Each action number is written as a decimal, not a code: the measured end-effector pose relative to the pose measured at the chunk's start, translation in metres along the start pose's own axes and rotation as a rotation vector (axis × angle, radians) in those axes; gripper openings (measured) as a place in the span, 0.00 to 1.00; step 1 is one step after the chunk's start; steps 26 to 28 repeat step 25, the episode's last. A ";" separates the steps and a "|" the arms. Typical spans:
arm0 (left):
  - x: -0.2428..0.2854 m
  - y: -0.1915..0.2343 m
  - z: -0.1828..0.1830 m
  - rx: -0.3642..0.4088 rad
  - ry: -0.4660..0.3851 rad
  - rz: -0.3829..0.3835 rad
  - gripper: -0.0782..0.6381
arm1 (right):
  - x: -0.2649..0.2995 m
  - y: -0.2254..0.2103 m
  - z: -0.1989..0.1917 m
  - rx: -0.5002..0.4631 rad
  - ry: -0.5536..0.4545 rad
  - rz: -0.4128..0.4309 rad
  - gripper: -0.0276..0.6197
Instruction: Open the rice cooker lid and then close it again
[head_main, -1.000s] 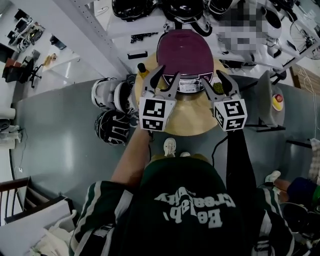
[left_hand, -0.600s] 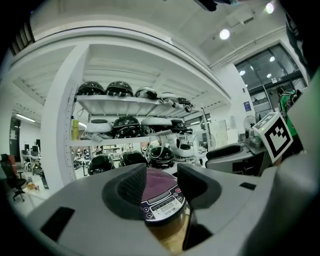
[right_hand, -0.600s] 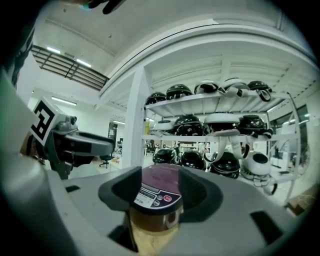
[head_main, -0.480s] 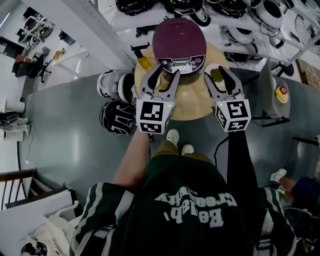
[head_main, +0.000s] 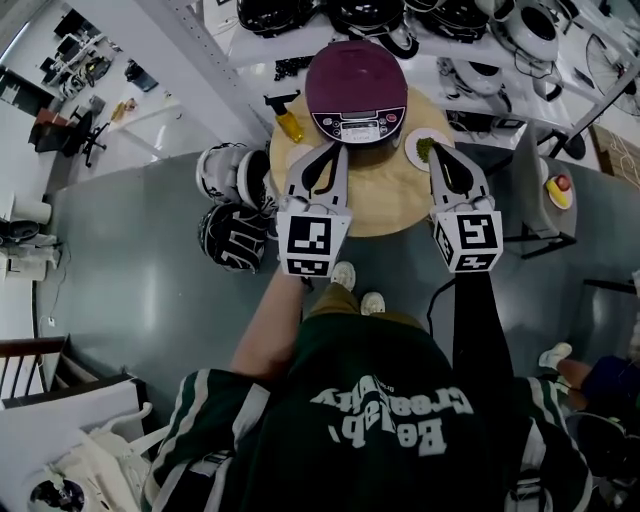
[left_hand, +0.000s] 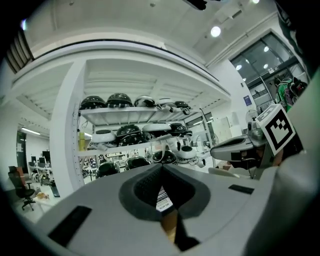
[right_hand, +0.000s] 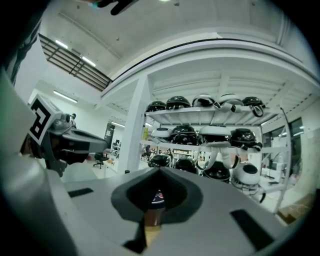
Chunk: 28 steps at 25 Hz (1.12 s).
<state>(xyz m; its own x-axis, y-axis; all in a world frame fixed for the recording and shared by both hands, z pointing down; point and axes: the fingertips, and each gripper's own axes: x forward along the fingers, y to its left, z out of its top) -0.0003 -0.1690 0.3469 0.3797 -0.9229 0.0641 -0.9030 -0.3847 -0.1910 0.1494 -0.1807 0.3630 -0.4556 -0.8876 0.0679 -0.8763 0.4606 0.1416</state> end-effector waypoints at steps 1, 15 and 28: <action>-0.001 0.000 0.001 -0.003 -0.002 0.002 0.11 | -0.001 0.000 0.000 -0.007 0.005 -0.004 0.05; -0.016 0.000 0.000 -0.029 -0.012 0.004 0.11 | -0.011 0.010 -0.006 -0.039 0.036 0.009 0.05; -0.021 0.002 -0.007 -0.034 0.007 0.005 0.11 | -0.011 0.020 -0.011 -0.077 0.067 0.029 0.05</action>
